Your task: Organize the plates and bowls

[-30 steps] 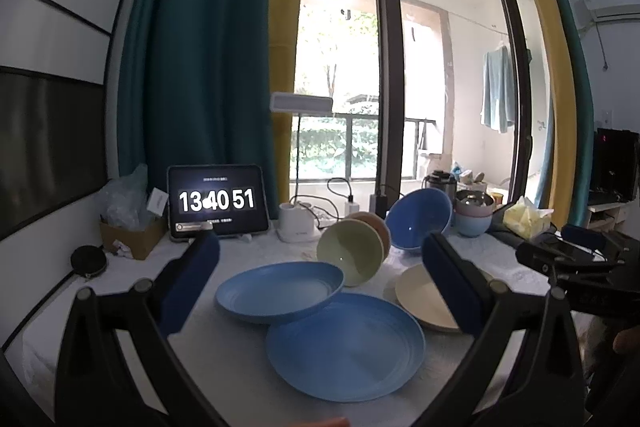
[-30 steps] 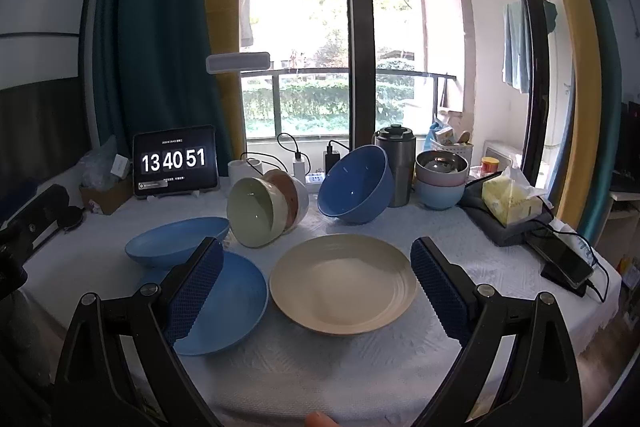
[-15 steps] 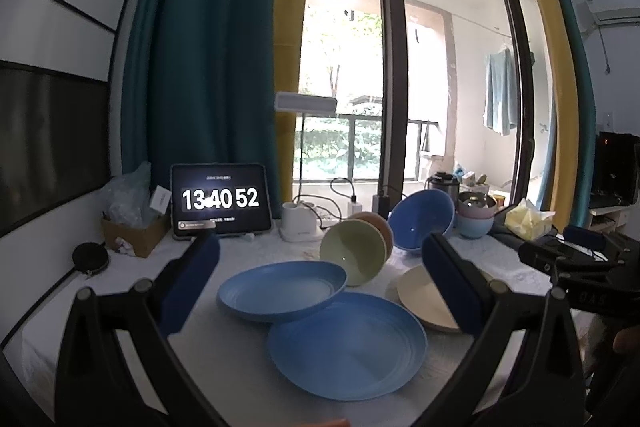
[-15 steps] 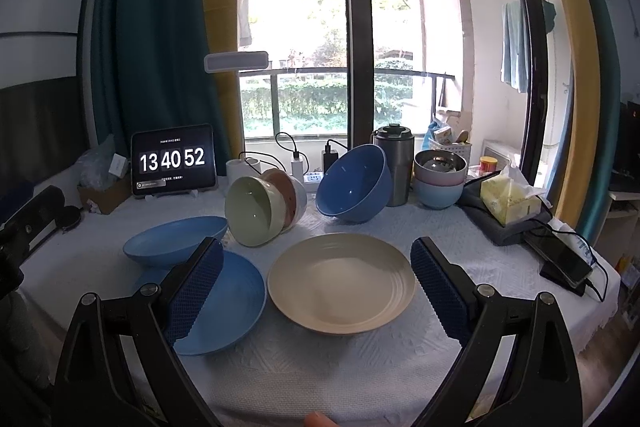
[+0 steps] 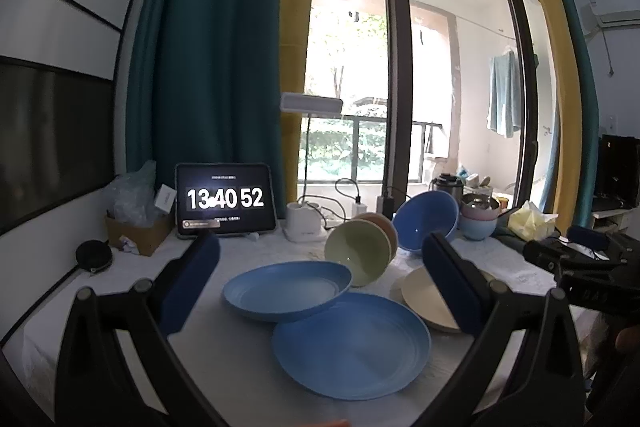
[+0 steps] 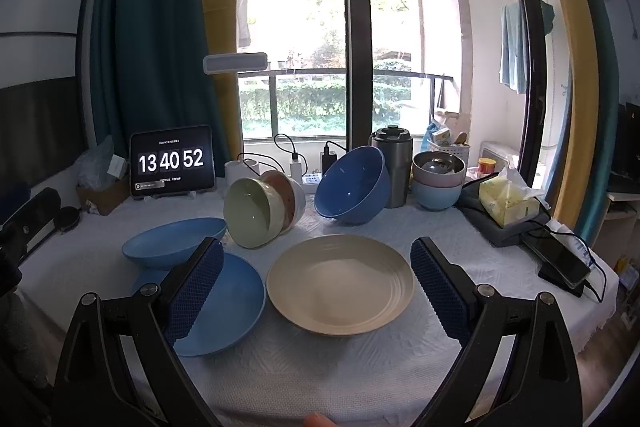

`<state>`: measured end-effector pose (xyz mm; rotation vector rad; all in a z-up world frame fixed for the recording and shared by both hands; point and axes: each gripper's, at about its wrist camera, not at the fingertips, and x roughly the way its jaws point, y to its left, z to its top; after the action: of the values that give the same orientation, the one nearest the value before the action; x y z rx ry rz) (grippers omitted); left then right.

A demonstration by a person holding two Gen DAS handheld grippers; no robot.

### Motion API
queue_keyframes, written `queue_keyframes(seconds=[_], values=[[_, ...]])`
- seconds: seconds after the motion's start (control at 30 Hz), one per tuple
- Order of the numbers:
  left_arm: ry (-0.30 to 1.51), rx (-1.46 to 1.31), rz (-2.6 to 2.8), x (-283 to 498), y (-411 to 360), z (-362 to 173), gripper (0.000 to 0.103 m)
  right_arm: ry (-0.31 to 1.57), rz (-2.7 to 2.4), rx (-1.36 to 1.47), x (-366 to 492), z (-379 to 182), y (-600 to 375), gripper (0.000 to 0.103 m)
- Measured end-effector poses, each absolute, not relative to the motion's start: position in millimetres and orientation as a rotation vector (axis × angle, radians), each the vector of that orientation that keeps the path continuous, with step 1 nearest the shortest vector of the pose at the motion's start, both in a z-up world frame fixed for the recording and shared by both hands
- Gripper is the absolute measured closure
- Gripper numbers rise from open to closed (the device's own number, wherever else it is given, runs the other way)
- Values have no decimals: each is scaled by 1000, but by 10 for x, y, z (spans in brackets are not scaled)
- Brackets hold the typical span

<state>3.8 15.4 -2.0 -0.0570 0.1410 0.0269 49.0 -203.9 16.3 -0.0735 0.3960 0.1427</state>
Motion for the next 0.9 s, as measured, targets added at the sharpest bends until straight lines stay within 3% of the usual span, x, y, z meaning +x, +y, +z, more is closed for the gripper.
queue_keyframes(seconds=[0.9], values=[[137, -66, 40, -5, 242, -51, 1, 399, 152, -80, 499, 149, -1970, 6]])
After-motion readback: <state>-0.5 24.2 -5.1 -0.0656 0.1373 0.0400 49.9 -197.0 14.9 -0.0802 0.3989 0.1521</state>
